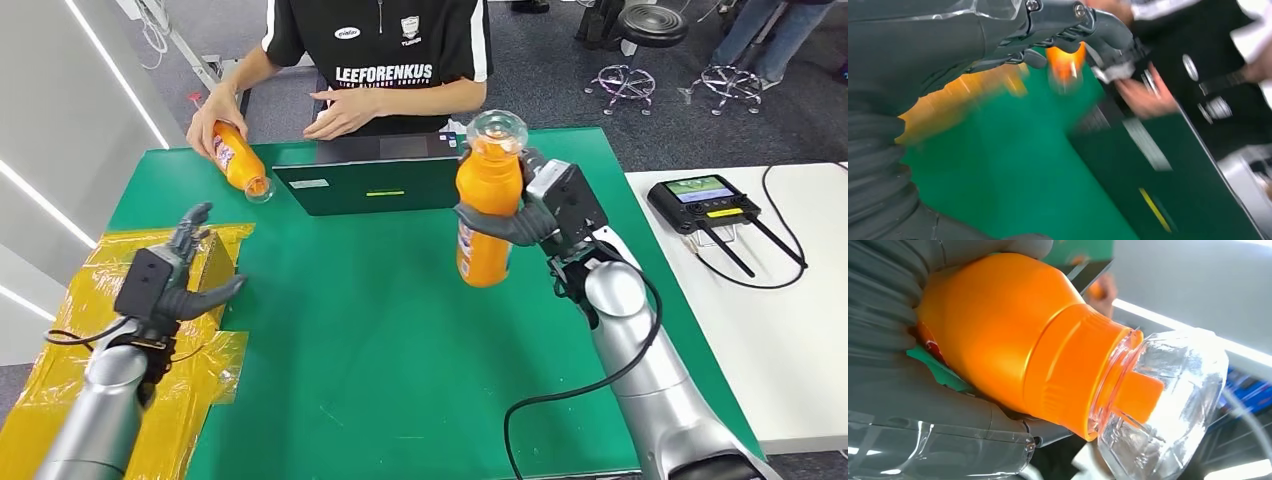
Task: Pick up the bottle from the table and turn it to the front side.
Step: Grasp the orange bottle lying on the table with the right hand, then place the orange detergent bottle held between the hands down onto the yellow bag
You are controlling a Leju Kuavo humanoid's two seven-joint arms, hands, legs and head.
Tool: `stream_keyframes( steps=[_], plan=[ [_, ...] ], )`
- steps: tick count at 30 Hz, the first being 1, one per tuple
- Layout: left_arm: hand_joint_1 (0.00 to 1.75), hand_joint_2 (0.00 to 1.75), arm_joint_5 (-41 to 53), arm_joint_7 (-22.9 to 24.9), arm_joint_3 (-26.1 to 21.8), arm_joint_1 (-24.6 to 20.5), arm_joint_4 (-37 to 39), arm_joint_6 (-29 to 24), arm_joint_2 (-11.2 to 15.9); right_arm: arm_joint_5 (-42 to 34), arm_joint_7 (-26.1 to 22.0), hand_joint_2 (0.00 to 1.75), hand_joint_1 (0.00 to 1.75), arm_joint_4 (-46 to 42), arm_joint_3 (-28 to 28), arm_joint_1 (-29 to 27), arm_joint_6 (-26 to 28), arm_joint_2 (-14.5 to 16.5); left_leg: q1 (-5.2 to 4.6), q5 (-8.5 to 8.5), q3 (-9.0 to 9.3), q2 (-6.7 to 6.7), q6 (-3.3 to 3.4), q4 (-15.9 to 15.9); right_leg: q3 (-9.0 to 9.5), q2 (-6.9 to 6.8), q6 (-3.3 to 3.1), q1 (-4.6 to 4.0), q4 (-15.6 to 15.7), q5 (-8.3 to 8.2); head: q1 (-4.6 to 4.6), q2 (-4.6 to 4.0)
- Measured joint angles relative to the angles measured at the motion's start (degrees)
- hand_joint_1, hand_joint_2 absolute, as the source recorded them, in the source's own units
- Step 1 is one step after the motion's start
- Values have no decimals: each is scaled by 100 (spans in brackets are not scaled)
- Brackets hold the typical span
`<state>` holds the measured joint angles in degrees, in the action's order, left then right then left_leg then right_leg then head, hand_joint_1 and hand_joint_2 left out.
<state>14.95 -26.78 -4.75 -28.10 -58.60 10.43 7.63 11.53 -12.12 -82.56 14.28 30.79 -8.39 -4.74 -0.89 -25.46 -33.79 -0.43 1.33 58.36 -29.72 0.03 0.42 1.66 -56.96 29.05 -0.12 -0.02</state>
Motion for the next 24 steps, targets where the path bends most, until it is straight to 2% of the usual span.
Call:
stream_keyframes(
  steps=[8,11,16,24],
  plan=[
    [0,175,-410,-136,986,-576,804,278,-1065,-534,65,175,175,276,682,365,-133,629,-3,1,-4,-11,1,3,1,-8,7,1,0,-5,0,0],
    [0,175,-428,-146,1239,-712,939,326,-1370,-632,67,175,175,342,847,421,-174,833,-3,0,-5,-11,1,3,0,-7,7,1,0,-5,1,0],
    [0,175,-398,-191,1509,-871,1123,236,-1639,-693,68,175,175,429,1009,500,-238,1034,-2,1,-5,-13,1,3,0,-10,7,1,0,-4,1,0],
    [0,175,-374,-270,1634,-943,1327,31,-1805,-752,56,175,175,604,1042,626,-314,1223,-1,1,-5,-11,1,3,1,-8,7,1,-2,-5,1,0]
  ],
)
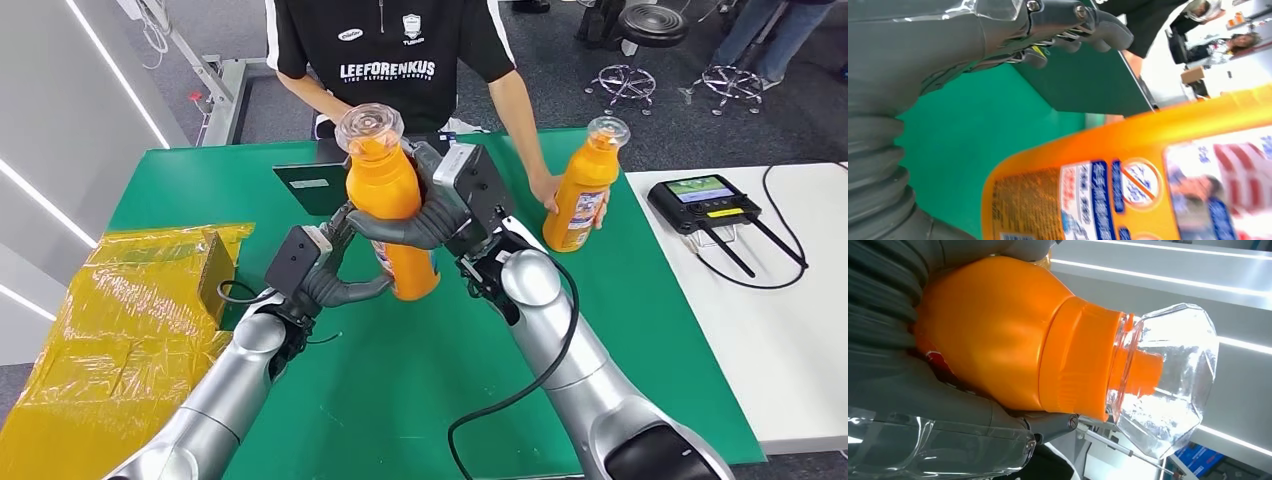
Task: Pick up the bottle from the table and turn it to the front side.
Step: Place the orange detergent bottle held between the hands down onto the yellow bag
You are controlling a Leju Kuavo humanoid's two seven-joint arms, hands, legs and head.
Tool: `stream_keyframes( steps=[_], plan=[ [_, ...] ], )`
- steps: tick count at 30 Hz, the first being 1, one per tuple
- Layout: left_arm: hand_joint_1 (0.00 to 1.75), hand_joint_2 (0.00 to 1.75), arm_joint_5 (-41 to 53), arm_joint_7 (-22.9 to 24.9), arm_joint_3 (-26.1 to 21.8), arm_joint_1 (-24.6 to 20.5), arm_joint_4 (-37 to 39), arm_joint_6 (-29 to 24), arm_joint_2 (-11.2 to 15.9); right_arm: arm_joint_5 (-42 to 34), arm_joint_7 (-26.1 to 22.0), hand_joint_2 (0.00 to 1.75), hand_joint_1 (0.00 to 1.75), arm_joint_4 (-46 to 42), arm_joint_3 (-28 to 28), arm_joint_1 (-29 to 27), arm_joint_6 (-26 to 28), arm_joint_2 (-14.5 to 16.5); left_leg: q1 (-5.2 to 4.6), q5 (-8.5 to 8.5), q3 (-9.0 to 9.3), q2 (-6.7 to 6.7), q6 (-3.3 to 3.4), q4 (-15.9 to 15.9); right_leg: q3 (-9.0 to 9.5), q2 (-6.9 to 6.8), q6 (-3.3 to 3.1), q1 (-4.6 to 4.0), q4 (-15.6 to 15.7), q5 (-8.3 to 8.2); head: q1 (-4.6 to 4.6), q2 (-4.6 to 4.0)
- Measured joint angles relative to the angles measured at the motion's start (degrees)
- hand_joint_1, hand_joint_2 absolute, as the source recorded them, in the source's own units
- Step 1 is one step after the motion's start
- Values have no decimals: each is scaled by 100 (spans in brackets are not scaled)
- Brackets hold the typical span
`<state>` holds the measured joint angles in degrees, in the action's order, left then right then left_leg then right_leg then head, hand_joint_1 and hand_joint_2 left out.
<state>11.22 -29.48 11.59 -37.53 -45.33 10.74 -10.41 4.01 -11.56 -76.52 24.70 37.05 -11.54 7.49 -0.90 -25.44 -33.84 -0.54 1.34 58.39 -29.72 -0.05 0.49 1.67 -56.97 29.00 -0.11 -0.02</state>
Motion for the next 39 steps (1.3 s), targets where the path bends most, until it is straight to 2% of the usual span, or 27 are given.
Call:
stream_keyframes(
  steps=[2,3,6,7,9,11,12,13,14,18,19,23,28,32,36,39],
  plan=[
    [2,175,-18,1,2,1,32,3,-23,3,-8,175,175,47,10,15,-6,25,0,0,0,0,0,0,0,0,0,0,0,0,-1,0],
    [38,175,-27,14,2,2,44,4,-35,5,-12,175,175,69,15,23,-6,33,0,0,0,-1,0,0,0,0,0,0,0,0,-1,0],
    [166,175,-47,89,2,7,68,-4,-90,10,-22,175,175,127,19,41,0,58,0,0,0,-1,0,0,0,-1,0,0,1,0,0,0],
    [175,175,-40,112,4,8,75,-8,-116,12,-26,175,174,142,19,46,4,67,0,0,-1,-1,0,0,0,-1,0,0,1,0,0,0],
    [175,175,3,150,21,15,86,-20,-183,14,-36,175,158,162,17,55,20,88,-1,0,-1,-1,0,0,0,-1,0,1,1,0,0,0],
    [175,175,45,190,45,24,90,-56,-257,19,-51,175,107,178,14,57,51,114,-1,0,-1,-1,0,0,0,-1,0,1,1,0,0,0],
    [175,175,55,210,52,28,90,-84,-288,22,-58,175,89,184,11,56,74,126,-1,0,-1,-1,0,0,0,-1,0,1,1,0,0,0],
    [175,175,58,225,54,30,90,-121,-312,26,-62,175,72,187,7,54,97,140,-1,0,-1,-1,0,0,0,0,0,1,1,0,0,0],
    [175,175,61,234,54,31,90,-155,-330,31,-63,175,72,187,4,53,116,153,-1,0,-1,-1,0,0,0,0,0,1,1,0,1,0],
    [175,175,63,243,54,31,90,-209,-354,33,-66,175,0,188,-6,46,142,207,0,0,0,-1,0,0,-1,0,0,0,0,0,1,0],
    [175,175,61,248,54,31,90,-213,-364,30,-72,175,0,188,-7,41,151,227,0,0,0,0,0,0,-1,0,0,0,0,0,1,0],
    [175,175,-19,316,52,31,90,-208,-418,24,-107,0,0,186,-15,7,254,345,1,0,-1,0,0,0,-1,0,0,0,0,0,1,0],
    [175,175,-52,381,-5,31,114,-384,-406,33,-196,0,0,161,-69,-45,403,428,1,0,-1,0,0,0,-1,0,0,0,0,0,0,0],
    [175,175,163,408,-229,32,157,-932,-151,219,-248,0,0,-58,-223,-165,539,407,2,0,0,6,-1,-1,-2,7,0,-1,-1,0,1,0],
    [175,175,702,462,-673,65,123,-1531,390,594,-146,0,0,-300,-565,-320,668,220,7,3,1,8,-4,-2,-2,8,0,-4,-4,0,0,0],
    [175,175,1420,707,-1402,247,-163,-1884,1113,976,-32,0,0,-624,-1105,-730,791,-135,10,3,0,14,-6,-3,-4,14,-1,-7,-4,1,-1,0]
  ],
)
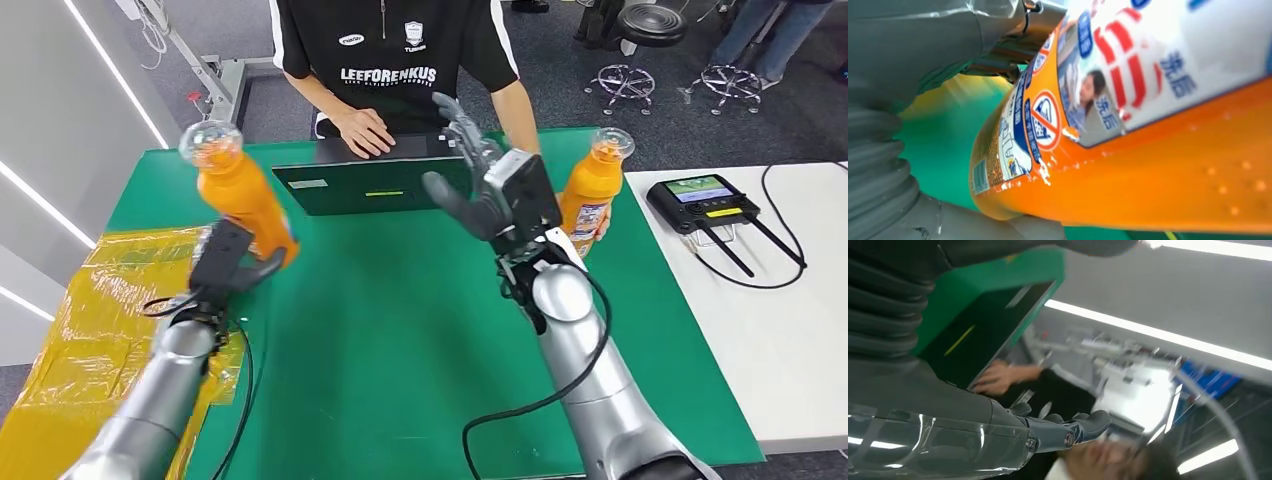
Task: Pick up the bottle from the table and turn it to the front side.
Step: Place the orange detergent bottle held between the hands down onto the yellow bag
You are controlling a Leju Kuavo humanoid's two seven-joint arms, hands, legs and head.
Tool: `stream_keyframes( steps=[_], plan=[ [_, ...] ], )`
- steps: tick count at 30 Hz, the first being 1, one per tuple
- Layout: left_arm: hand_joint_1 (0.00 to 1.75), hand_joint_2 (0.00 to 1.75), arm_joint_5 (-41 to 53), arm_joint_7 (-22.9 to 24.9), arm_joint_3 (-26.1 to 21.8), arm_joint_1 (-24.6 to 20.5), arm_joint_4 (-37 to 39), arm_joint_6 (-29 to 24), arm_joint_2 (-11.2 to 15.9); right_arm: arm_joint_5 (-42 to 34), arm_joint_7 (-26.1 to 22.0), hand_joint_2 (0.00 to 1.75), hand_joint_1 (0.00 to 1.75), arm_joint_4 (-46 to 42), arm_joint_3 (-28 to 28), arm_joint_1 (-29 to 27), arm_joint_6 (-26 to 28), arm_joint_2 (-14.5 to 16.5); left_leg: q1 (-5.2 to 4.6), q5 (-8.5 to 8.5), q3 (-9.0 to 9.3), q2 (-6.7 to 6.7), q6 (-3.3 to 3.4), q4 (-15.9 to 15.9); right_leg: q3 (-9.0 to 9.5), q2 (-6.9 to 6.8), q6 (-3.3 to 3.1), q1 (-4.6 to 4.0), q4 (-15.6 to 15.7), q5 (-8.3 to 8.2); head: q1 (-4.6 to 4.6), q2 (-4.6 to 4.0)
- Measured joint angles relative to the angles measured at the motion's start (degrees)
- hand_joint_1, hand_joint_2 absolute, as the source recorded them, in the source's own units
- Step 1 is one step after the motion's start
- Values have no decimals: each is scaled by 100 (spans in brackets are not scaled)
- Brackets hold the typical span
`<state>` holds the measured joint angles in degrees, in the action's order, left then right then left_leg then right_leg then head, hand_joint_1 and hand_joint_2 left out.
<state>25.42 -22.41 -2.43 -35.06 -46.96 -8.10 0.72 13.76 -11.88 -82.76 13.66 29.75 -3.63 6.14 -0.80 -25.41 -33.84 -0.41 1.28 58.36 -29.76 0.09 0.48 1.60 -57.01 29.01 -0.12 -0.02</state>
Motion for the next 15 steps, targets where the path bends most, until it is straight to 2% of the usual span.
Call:
stream_keyframes(
  steps=[2,5,8,12,15],
  plan=[
    [175,175,257,96,-577,191,-301,15,461,56,46,0,0,-247,-410,-371,2,-264,1,-2,-1,5,0,-1,-4,6,-2,-1,2,2,0,0],
    [175,175,453,131,-1366,482,-789,221,895,0,1,0,0,-479,-943,-861,-91,-545,0,-6,-10,5,0,-2,-14,6,-6,0,4,5,1,0],
    [175,175,625,146,-1918,665,-1120,341,1069,27,-31,0,0,-607,-1254,-1103,-152,-668,-1,-6,-21,4,1,-2,-25,4,-6,0,4,6,1,0],
    [175,175,769,271,-2243,830,-1387,257,1164,112,92,0,0,-724,-1408,-1264,-34,-738,0,-4,-22,8,1,-2,-22,6,-6,-1,3,4,-1,0],
    [175,175,882,571,-2670,1189,-1698,197,1446,18,156,0,0,-877,-1663,-1675,137,-873,0,-7,-22,20,0,-3,-25,18,-6,-1,4,4,-1,0]
  ],
)
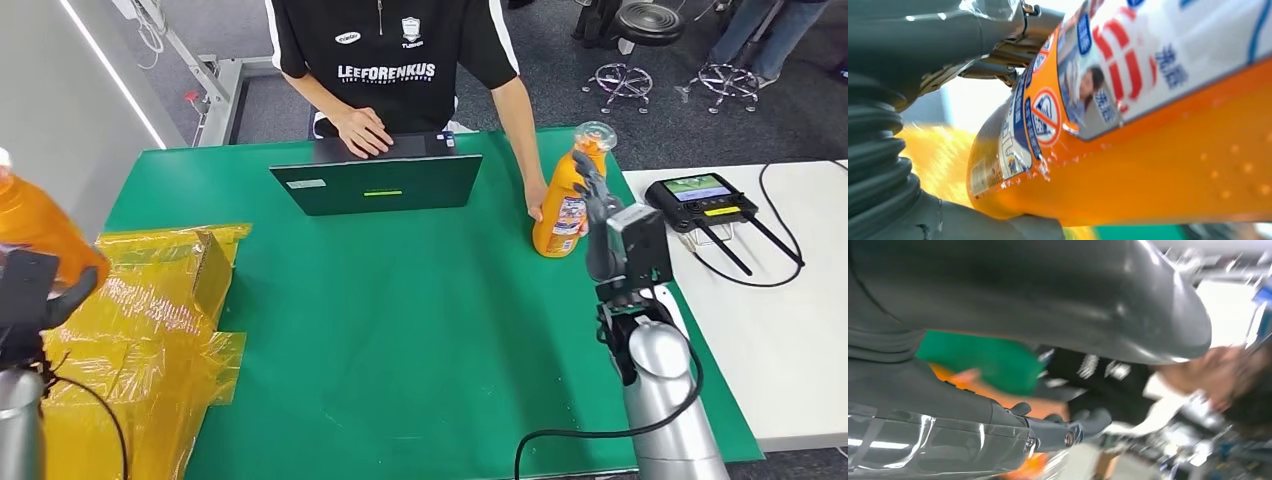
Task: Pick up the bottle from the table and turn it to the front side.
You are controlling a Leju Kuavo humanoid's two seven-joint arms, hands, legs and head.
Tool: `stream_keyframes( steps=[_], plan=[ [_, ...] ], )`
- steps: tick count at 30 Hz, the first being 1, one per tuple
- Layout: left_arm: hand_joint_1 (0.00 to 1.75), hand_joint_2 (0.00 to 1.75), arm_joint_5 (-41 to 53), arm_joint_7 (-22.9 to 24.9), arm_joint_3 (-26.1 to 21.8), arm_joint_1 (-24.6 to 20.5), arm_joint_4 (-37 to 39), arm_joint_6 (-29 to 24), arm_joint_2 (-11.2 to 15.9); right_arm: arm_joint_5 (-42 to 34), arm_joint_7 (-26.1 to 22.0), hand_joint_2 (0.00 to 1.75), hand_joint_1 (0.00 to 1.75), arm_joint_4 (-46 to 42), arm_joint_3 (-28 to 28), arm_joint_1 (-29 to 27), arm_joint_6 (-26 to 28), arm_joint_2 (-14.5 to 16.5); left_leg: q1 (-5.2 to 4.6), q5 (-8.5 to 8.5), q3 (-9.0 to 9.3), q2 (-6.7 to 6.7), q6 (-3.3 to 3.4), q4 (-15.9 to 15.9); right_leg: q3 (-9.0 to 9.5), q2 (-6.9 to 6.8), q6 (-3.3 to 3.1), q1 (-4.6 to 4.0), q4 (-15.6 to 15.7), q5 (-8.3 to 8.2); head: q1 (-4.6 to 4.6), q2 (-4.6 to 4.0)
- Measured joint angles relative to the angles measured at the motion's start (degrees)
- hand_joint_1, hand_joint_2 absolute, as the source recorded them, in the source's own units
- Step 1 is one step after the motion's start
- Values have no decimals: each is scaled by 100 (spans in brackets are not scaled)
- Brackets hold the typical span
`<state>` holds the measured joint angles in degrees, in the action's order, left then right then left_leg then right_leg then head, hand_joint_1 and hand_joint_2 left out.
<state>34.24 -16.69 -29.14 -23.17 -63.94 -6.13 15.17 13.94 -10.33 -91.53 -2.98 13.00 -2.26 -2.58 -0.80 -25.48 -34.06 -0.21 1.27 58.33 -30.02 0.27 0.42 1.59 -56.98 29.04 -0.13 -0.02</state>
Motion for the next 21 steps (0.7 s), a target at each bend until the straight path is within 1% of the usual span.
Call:
stream_keyframes(
  steps=[3,5,6,9,10,13,15,17,21],
  plan=[
    [175,175,276,170,-530,495,-239,147,351,-127,-63,0,0,-109,-348,-495,-12,-136,-1,-6,-10,3,-1,0,-15,4,-3,1,2,5,2,0],
    [174,175,659,195,-728,817,-325,163,498,-174,-109,0,0,-141,-483,-723,-48,-179,-1,-11,-13,1,-3,0,-20,1,-5,1,4,10,2,0],
    [154,175,904,229,-772,958,-358,154,539,-185,-121,0,0,-158,-528,-810,-56,-191,0,-12,-14,0,-4,0,-23,-1,-5,1,4,11,2,0],
    [24,175,1778,552,-703,1200,-402,156,569,-228,-112,0,0,-264,-599,-982,-33,-203,1,-12,-16,-7,-4,0,-31,-10,-6,1,7,13,0,0],
    [0,175,2058,718,-629,1220,-397,171,574,-244,-100,0,0,-307,-606,-1017,-23,-203,2,-11,-16,-9,-4,-1,-31,-13,-6,1,7,12,0,0],
    [0,175,2587,1114,-380,1178,-347,219,619,-258,-69,0,0,-391,-604,-1081,-10,-203,2,-4,-16,-8,-2,0,-20,-14,-6,0,5,5,0,0],
    [0,175,2686,1206,-271,1117,-305,244,658,-258,-63,0,0,-417,-601,-1108,-4,-203,1,-1,-15,-6,-1,0,-17,-11,-3,1,4,0,-1,0],
    [0,175,2665,1181,-201,1067,-264,266,692,-258,-59,0,0,-429,-599,-1125,5,-203,0,0,-15,-4,0,0,-17,-10,-1,1,4,-1,1,0],
    [0,175,2322,802,-105,979,-233,389,707,-251,-48,0,0,-442,-599,-1134,43,-203,0,2,-15,-8,2,2,-19,-12,-1,2,5,-2,0,0]
  ],
)
